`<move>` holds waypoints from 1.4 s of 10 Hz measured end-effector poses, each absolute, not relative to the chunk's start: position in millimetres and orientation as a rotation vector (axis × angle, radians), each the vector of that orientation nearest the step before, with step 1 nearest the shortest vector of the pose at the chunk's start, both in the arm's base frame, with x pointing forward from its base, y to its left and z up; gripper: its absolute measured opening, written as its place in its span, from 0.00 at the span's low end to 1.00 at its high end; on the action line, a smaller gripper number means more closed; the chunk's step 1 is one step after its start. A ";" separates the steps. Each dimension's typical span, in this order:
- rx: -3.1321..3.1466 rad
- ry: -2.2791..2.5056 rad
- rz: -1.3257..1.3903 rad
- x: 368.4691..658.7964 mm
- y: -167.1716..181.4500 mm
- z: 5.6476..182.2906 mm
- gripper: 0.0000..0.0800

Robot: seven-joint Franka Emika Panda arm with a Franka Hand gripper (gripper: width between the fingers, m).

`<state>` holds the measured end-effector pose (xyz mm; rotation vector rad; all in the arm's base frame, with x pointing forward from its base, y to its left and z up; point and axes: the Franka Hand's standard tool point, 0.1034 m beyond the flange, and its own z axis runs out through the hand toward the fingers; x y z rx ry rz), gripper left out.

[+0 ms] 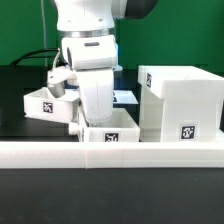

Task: Assemble drawer

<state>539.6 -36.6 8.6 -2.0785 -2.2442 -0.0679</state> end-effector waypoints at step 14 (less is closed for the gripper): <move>-2.097 -2.200 -0.147 545.2 -33.8 7.7 0.05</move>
Offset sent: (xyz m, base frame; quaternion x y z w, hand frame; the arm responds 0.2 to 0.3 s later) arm 0.0067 0.0170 0.0016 -0.0122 0.0073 0.0241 0.9996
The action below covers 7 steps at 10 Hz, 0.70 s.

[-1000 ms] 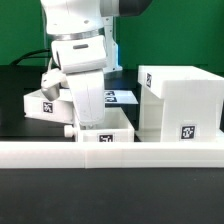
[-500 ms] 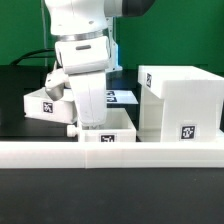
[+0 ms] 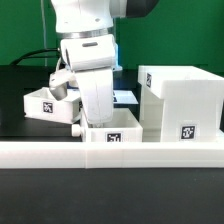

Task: Assemble drawer

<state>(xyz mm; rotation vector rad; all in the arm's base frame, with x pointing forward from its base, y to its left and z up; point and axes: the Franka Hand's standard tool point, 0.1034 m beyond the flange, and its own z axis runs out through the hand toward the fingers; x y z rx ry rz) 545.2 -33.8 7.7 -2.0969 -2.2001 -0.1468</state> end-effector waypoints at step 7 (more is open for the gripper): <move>-2.081 -2.228 -0.126 546.6 -12.9 6.8 0.05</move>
Offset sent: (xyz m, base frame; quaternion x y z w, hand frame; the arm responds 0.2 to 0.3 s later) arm 0.0026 0.0187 -0.0004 -0.0053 -0.0169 0.0043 0.9998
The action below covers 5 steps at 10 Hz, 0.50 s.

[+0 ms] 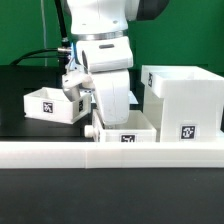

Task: Assemble drawer

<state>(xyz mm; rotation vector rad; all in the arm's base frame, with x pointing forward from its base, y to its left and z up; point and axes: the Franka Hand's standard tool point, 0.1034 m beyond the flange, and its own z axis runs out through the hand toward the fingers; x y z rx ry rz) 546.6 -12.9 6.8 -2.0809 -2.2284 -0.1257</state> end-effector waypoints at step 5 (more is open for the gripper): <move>-2.097 -2.210 -0.125 545.6 -11.7 5.7 0.05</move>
Offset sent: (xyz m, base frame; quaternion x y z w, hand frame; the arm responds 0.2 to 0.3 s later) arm 0.0000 0.0000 0.0000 0.0000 0.0000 0.0000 1.0000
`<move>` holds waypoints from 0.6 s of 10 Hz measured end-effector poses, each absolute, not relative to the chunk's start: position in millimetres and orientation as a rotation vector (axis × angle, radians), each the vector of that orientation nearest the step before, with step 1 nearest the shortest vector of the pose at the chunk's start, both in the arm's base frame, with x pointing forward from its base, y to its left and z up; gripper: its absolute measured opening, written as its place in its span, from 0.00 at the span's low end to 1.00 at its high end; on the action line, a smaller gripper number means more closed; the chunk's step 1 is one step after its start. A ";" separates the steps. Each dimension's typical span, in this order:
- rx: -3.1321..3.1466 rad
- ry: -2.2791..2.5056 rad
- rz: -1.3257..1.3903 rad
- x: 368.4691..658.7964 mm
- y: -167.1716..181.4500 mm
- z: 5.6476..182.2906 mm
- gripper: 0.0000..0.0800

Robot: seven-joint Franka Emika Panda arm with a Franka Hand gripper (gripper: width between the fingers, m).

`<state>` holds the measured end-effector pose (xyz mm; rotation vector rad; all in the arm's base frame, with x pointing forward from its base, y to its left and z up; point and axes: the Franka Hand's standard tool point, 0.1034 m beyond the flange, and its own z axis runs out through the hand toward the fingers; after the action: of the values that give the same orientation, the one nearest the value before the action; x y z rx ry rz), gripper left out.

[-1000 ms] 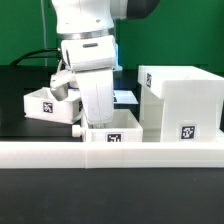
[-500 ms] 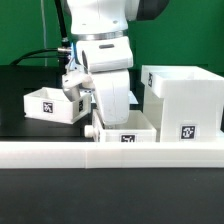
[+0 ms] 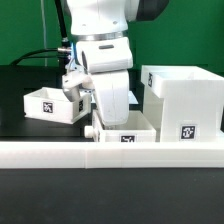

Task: Assemble drawer

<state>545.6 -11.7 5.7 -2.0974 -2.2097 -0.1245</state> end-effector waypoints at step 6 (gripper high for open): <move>-2.109 -2.200 -0.113 547.2 -4.8 8.5 0.05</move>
Offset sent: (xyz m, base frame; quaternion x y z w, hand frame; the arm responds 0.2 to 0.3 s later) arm 0.0031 0.0046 0.0122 0.0045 -0.0185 -0.0021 0.9998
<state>547.2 -4.8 8.5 -2.1089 -2.2005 -0.1130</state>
